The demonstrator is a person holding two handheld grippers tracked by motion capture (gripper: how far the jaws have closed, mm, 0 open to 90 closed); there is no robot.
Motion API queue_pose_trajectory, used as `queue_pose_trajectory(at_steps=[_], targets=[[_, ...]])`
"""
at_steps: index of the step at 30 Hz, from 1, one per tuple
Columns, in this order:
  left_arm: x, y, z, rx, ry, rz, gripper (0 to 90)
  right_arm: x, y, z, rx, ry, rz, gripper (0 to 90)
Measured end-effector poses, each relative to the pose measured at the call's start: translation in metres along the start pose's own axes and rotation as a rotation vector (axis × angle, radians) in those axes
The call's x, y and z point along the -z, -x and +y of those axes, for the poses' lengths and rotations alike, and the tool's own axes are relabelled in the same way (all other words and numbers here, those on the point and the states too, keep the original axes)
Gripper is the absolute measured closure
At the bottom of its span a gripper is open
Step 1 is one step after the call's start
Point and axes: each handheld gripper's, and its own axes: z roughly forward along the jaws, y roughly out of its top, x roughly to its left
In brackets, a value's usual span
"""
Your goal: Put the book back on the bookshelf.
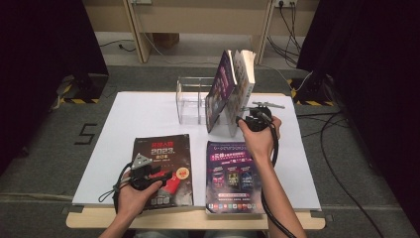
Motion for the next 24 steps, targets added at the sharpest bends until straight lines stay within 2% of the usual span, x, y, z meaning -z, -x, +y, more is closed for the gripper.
queue_pose_trajectory(at_steps=[15,24], targets=[[-0.018,0.016,0.017,-0.003,-0.021,-0.056,45.4,-0.005,0.021,-0.019,-0.036,-0.071,0.000,59.8],[-0.027,0.025,0.026,-0.010,-0.033,-0.077,45.5,-0.010,0.034,-0.031,-0.060,-0.105,-0.006,59.8]])
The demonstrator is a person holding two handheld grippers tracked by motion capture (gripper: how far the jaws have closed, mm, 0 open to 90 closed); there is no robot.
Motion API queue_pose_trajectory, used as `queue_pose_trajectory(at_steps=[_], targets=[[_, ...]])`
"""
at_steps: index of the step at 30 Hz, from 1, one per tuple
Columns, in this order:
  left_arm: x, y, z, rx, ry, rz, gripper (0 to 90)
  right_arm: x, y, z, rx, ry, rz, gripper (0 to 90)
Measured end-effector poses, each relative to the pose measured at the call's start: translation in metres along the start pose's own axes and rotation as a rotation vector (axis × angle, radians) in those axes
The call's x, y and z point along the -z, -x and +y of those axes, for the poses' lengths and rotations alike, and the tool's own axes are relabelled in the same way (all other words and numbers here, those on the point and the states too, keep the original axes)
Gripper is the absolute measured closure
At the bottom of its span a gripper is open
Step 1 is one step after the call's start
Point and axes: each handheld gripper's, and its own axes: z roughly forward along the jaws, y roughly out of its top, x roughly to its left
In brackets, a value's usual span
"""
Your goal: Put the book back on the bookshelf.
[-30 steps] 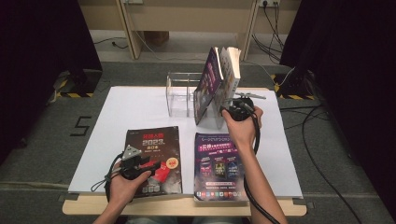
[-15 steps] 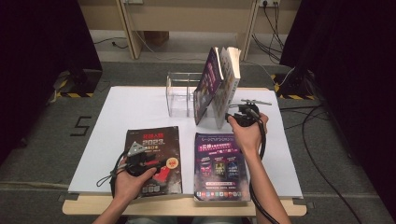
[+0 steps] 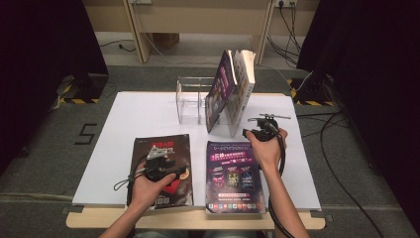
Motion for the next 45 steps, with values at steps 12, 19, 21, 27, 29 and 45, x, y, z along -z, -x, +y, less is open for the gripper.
queue_pose_trajectory(at_steps=[12,19,21,27,29,45], targets=[[-0.015,0.011,0.006,-0.005,-0.033,-0.041,46.9,-0.013,0.020,-0.015,-0.051,-0.070,-0.013,60.4],[-0.022,0.015,0.007,-0.004,-0.051,-0.053,47.3,-0.018,0.028,-0.020,-0.063,-0.094,-0.021,60.5],[-0.024,0.016,0.008,-0.004,-0.055,-0.058,47.5,-0.020,0.030,-0.022,-0.069,-0.104,-0.020,60.5],[-0.034,0.023,0.007,-0.024,-0.081,-0.073,47.6,-0.025,0.034,-0.026,-0.094,-0.132,-0.019,60.3],[-0.036,0.026,0.007,-0.019,-0.087,-0.087,47.6,-0.026,0.036,-0.027,-0.079,-0.131,-0.021,60.2],[-0.055,0.040,0.003,-0.022,-0.145,-0.115,49.0,-0.039,0.046,-0.027,-0.098,-0.162,-0.031,59.2]])
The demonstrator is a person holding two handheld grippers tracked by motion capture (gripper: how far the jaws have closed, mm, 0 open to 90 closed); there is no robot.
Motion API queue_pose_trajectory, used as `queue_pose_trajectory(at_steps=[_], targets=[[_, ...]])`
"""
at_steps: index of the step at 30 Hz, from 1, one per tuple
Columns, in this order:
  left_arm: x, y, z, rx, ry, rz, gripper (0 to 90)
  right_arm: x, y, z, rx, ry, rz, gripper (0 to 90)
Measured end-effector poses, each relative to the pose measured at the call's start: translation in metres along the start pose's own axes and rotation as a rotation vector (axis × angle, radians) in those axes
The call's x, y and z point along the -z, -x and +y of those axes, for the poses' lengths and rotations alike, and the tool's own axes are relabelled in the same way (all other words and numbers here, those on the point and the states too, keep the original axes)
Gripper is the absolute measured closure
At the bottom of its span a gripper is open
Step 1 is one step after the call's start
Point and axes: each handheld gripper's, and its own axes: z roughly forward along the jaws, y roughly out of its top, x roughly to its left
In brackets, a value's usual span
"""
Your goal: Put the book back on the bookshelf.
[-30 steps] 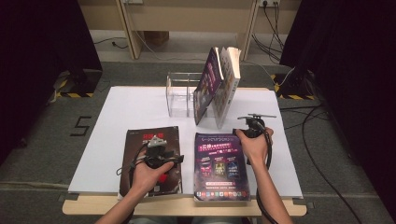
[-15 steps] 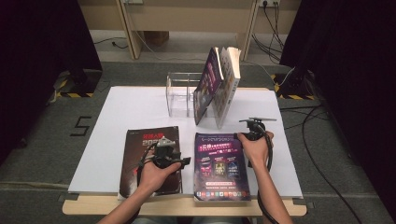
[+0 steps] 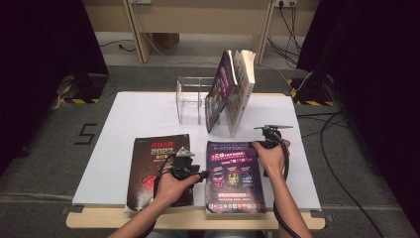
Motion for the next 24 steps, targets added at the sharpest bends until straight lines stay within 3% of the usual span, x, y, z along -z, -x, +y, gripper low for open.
queue_pose_trajectory(at_steps=[22,24], targets=[[-0.011,0.006,-0.004,-0.008,-0.043,-0.002,51.7,-0.015,0.003,0.009,0.016,-0.010,0.006,57.0],[-0.012,0.007,-0.005,-0.011,-0.050,-0.007,51.7,-0.015,0.002,0.009,0.000,-0.016,0.010,57.0]])
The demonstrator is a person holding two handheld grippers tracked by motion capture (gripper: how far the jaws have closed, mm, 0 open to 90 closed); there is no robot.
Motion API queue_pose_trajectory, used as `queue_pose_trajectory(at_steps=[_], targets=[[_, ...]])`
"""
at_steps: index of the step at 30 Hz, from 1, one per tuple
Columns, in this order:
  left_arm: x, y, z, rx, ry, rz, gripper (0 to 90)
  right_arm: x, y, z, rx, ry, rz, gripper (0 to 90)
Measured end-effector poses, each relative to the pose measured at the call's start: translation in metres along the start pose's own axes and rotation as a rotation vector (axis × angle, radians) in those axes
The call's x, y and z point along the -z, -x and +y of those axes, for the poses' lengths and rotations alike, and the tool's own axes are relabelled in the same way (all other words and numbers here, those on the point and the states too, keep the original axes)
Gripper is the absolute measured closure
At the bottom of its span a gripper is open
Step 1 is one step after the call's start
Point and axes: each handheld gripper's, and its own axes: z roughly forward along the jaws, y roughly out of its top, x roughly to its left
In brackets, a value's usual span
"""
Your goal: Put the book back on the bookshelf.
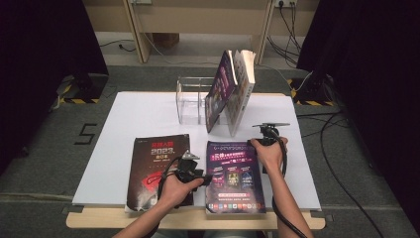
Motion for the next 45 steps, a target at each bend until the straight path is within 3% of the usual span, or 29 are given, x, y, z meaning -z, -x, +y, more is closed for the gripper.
queue_pose_trajectory(at_steps=[3,13,19,36,45], targets=[[-0.001,0.001,0.000,-0.003,-0.007,0.000,52.1,-0.001,0.002,0.000,0.022,0.005,0.003,56.8],[-0.004,0.004,-0.001,-0.012,-0.019,0.009,54.7,-0.001,0.007,0.002,0.021,0.005,0.042,56.3],[-0.004,0.004,-0.001,-0.011,-0.018,0.011,55.3,-0.004,0.005,0.005,0.035,0.007,0.028,56.1],[-0.006,0.009,0.001,-0.052,-0.035,0.043,58.0,-0.002,0.009,0.004,0.019,-0.022,0.066,59.1],[-0.007,0.011,0.002,-0.053,-0.043,0.058,58.4,-0.002,0.010,0.004,0.009,-0.035,0.075,61.7]])
